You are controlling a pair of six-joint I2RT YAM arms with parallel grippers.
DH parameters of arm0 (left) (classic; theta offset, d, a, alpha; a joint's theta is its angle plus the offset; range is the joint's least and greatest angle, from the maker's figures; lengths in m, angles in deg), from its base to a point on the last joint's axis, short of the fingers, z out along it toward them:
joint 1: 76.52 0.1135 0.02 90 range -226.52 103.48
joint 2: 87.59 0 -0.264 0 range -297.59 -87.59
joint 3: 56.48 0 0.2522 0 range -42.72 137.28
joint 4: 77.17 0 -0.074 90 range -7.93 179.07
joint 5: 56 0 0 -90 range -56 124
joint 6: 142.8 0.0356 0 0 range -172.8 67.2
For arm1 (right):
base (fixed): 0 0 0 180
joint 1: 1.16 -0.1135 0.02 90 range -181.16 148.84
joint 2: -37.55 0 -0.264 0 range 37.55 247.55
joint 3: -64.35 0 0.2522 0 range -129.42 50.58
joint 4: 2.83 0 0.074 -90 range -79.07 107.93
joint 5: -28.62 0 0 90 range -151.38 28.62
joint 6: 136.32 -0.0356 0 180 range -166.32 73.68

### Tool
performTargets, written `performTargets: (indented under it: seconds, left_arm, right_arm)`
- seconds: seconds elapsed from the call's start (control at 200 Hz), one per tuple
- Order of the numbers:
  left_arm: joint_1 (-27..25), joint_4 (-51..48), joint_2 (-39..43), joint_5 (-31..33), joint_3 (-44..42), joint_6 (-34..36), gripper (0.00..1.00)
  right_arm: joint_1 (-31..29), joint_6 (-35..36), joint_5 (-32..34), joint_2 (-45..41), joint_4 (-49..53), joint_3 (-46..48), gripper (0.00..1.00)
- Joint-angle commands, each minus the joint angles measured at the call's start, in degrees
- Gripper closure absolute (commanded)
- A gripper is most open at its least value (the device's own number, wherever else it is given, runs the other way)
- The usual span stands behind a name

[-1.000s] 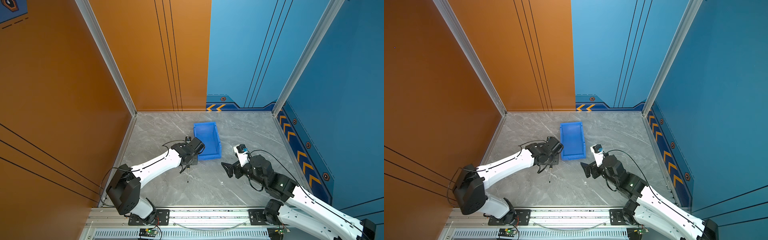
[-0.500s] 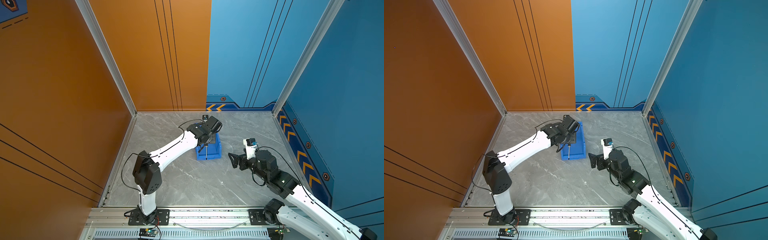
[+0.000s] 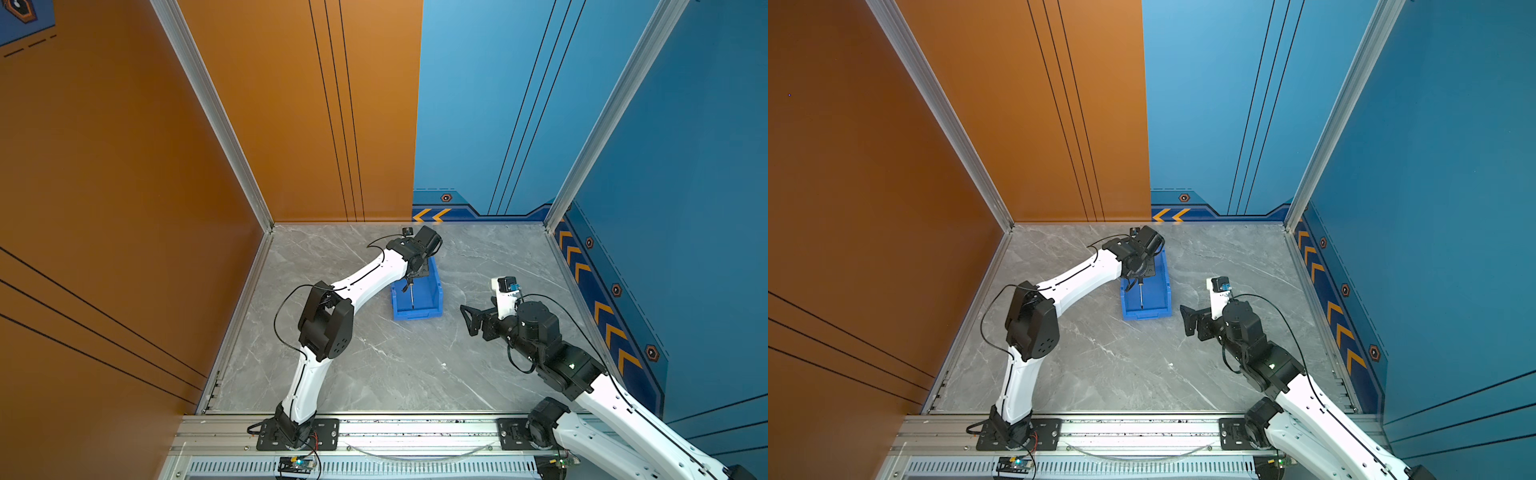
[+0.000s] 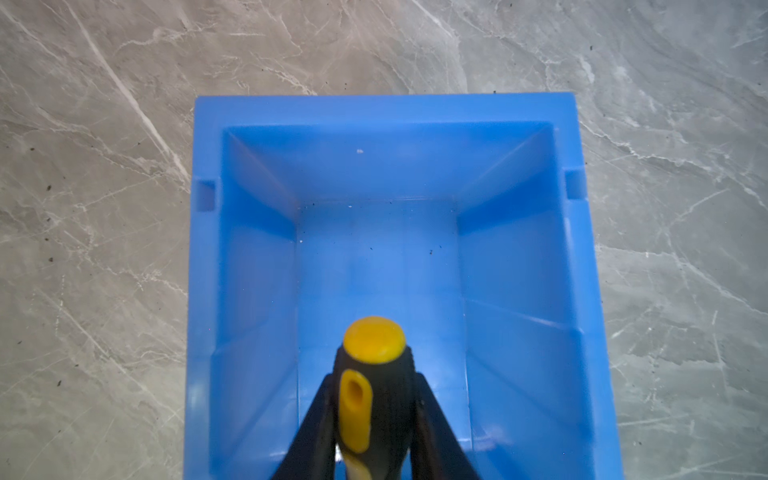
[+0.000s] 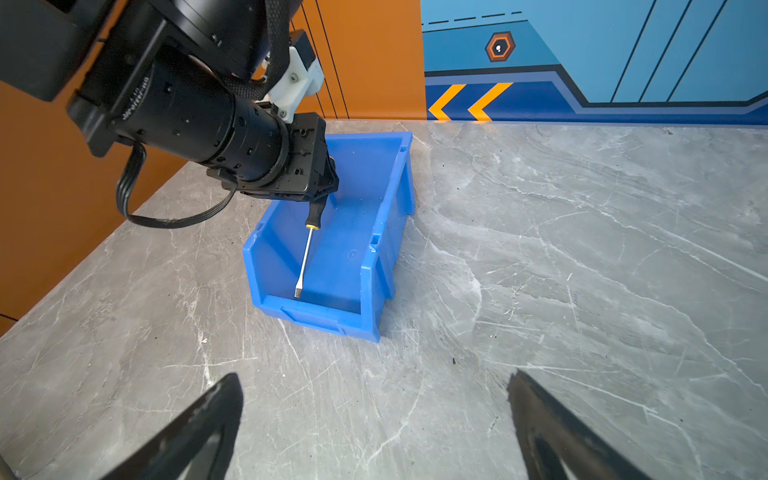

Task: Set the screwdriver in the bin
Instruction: 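Carry the screwdriver with the left gripper over the blue bin and lower it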

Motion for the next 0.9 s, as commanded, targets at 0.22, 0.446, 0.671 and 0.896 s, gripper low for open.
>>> performTargets:
  seconds: [0.22, 0.446, 0.671, 0.896]
  left_arm:
    - [0.46, -0.18, -5.85, 1.85, 4.85, -2.05, 0.95]
    - [0.52, 0.52, -9.12, 1.96, 5.89, -3.11, 0.95]
    - [0.6, 2.45, -11.54, 1.77, 6.43, -2.62, 0.91]
    - [0.95, 2.46, -13.68, 1.41, 6.96, -3.39, 0.91]
  right_arm:
    - [1.26, 0.16, -0.7, 1.73, 1.19, -1.65, 0.0]
    - [1.71, 0.3, -0.9, 1.49, 1.12, -1.72, 0.0]
    - [2.14, 0.33, -1.14, 0.3, 1.84, -1.32, 0.0]
    - [3.08, 0.56, -1.85, -0.08, 1.99, -1.23, 0.0]
